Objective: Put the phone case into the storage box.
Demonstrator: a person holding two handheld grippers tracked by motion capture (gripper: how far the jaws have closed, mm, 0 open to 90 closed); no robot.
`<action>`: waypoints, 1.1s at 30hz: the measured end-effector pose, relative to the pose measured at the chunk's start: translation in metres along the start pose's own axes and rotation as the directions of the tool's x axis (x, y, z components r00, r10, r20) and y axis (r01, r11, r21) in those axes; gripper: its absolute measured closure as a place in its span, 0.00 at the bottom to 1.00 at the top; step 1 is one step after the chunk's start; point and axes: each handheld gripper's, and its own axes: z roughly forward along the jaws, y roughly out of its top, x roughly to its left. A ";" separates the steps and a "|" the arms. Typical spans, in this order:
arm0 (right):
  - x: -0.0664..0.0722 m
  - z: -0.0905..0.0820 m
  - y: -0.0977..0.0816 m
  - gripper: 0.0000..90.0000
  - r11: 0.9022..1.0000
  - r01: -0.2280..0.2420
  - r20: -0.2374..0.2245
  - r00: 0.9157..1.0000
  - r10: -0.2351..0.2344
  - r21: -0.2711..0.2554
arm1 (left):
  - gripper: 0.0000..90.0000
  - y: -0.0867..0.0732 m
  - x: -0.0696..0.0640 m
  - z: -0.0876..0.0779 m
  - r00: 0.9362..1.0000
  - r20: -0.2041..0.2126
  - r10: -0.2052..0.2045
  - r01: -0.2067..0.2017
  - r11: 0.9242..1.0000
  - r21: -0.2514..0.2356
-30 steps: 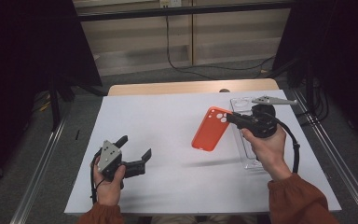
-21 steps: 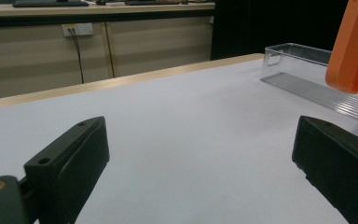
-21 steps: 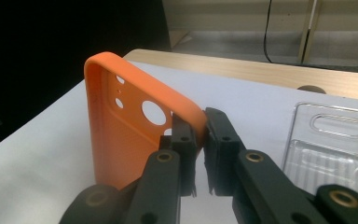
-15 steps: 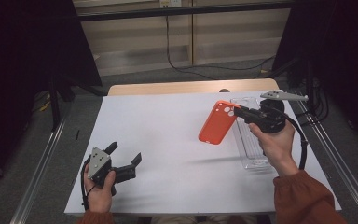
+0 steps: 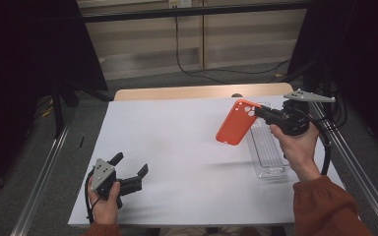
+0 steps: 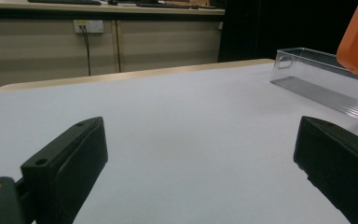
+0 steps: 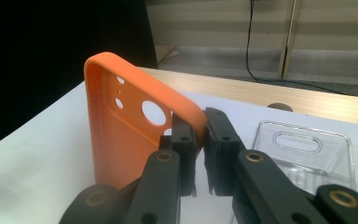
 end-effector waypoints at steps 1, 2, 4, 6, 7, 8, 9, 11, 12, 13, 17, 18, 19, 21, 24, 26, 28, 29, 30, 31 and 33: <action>-0.001 0.000 0.001 0.92 1.000 -0.001 0.001 1.000 0.001 -0.002 | 0.03 -0.001 -0.001 0.001 1.000 -0.001 0.012 -0.012 1.000 0.006; -0.002 0.000 0.001 0.92 1.000 0.002 0.004 1.000 -0.002 -0.004 | 0.03 -0.001 -0.002 0.002 1.000 -0.002 0.012 -0.012 1.000 0.004; -0.004 0.000 0.003 0.92 1.000 0.005 0.006 1.000 -0.004 -0.010 | 0.03 -0.002 -0.002 0.002 1.000 -0.005 0.013 -0.013 1.000 0.008; -0.005 0.000 0.005 0.92 1.000 0.010 0.012 1.000 -0.010 -0.014 | 0.03 -0.002 -0.001 0.003 1.000 -0.012 0.013 -0.013 1.000 0.011; -0.006 0.000 0.006 0.92 1.000 0.013 0.013 1.000 -0.013 -0.015 | 0.03 -0.002 -0.001 0.003 1.000 -0.015 0.006 -0.005 1.000 0.007; -0.006 0.000 0.007 0.92 1.000 0.016 0.017 1.000 -0.016 -0.016 | 0.03 -0.001 -0.001 0.004 1.000 -0.012 0.004 -0.004 1.000 0.006; -0.007 0.001 0.008 0.92 1.000 0.022 0.016 1.000 -0.021 -0.019 | 0.03 -0.001 -0.001 0.004 1.000 -0.008 0.006 -0.006 1.000 0.005; -0.008 0.001 0.010 0.92 0.999 0.022 0.017 1.000 -0.022 -0.024 | 0.03 -0.001 -0.002 0.005 1.000 -0.004 0.008 -0.008 1.000 0.004; -0.009 0.002 0.011 0.92 0.999 0.018 0.018 1.000 -0.018 -0.029 | 0.03 -0.001 -0.003 0.005 1.000 -0.004 0.009 -0.009 1.000 0.007; -0.009 0.002 0.012 0.92 0.999 0.024 0.018 1.000 -0.024 -0.030 | 0.03 -0.001 -0.003 0.006 1.000 -0.006 0.005 -0.005 1.000 0.005; -0.011 0.003 0.016 0.92 0.998 0.043 0.032 0.999 -0.042 -0.035 | 0.03 -0.001 -0.003 0.005 1.000 -0.012 0.005 -0.005 1.000 -0.001; -0.012 0.002 0.017 0.92 0.998 0.046 0.035 0.998 -0.045 -0.035 | 0.03 -0.002 -0.003 0.004 1.000 -0.016 0.005 -0.005 1.000 -0.001; -0.013 0.002 0.018 0.92 0.998 0.047 0.038 0.998 -0.045 -0.038 | 0.03 -0.002 -0.003 0.004 1.000 -0.015 0.002 -0.002 1.000 0.000; -0.016 0.000 0.020 0.92 0.997 0.059 0.051 0.997 -0.057 -0.043 | 0.03 -0.002 -0.002 0.003 1.000 -0.014 0.004 -0.004 1.000 0.002; -0.019 -0.004 0.023 0.92 0.997 0.063 0.064 0.996 -0.060 -0.052 | 0.03 -0.003 -0.002 0.002 1.000 -0.017 -0.012 0.012 1.000 -0.001; -0.022 -0.006 0.025 0.92 0.996 0.071 0.073 0.995 -0.067 -0.054 | 0.03 -0.003 -0.001 0.001 1.000 -0.020 -0.005 0.005 1.000 -0.001; -0.024 -0.008 0.027 0.92 0.996 0.072 0.086 0.994 -0.067 -0.056 | 0.03 -0.003 -0.001 0.000 1.000 -0.020 -0.003 0.004 1.000 0.002; -0.026 -0.009 0.028 0.92 0.995 0.077 0.089 0.993 -0.071 -0.057 | 0.03 -0.003 -0.002 0.001 1.000 -0.019 -0.005 0.005 1.000 0.001; -0.027 -0.010 0.029 0.92 0.995 0.076 0.095 0.993 -0.070 -0.061 | 0.03 -0.003 -0.002 0.000 1.000 -0.018 -0.001 0.001 1.000 0.003; -0.029 -0.011 0.030 0.92 0.995 0.082 0.100 0.992 -0.075 -0.062 | 0.03 -0.003 -0.002 0.000 1.000 -0.016 -0.001 0.001 1.000 0.004; -0.031 -0.012 0.031 0.92 0.995 0.081 0.110 0.991 -0.073 -0.064 | 0.03 -0.003 -0.002 0.001 1.000 -0.015 -0.001 0.001 1.000 0.003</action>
